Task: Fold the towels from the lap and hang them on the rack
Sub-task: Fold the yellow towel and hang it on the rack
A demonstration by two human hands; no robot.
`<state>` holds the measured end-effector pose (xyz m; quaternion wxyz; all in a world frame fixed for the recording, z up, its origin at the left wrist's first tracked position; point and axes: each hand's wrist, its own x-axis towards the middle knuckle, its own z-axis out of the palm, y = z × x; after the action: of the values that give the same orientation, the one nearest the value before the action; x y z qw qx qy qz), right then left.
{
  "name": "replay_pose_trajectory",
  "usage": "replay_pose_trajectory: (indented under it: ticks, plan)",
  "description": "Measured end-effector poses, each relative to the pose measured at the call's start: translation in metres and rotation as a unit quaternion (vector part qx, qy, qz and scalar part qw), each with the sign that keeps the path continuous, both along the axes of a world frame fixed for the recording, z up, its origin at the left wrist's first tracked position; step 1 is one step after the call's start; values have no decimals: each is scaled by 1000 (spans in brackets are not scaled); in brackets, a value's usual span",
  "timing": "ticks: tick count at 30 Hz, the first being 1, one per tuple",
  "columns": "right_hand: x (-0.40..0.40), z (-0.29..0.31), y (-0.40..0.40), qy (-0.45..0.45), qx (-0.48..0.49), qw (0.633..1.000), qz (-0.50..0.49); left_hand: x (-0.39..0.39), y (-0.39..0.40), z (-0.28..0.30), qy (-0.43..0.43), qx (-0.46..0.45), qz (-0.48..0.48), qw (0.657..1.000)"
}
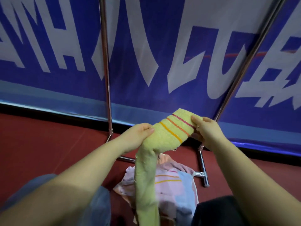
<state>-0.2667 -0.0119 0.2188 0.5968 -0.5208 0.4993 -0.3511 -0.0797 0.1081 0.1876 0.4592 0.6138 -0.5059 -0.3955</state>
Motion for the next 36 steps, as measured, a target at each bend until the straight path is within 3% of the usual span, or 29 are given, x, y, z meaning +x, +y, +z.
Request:
replay_pose_trajectory:
  ticks: [2, 5, 8, 11, 18, 26, 31, 36]
  plan:
    - [2, -19, -3, 54, 3, 998, -20, 1, -5, -3, -20, -1, -6, 1000]
    - [9, -36, -5, 180, -116, 977, 25, 1, -13, -5, -46, 4, -22, 999]
    - [25, -35, 9, 87, -188, 962, 176, -3, -19, -5, -87, 10, -54, 995]
    - [35, -34, 21, 17, -136, 951, 277, -4, -23, -6, -91, 14, -80, 993]
    - [25, -30, 22, 124, -155, 925, 324, -2, -19, -3, -80, 32, -66, 994]
    - [5, -24, 10, 100, -132, 954, 251, 0, -8, 2, -37, 61, -54, 996]
    - [-21, -23, -4, 137, -113, 968, 176, 27, 9, 10, -40, 86, -59, 994]
    - [-24, -38, -8, 239, -167, 938, 188, 34, 19, 15, -19, 69, -45, 996]
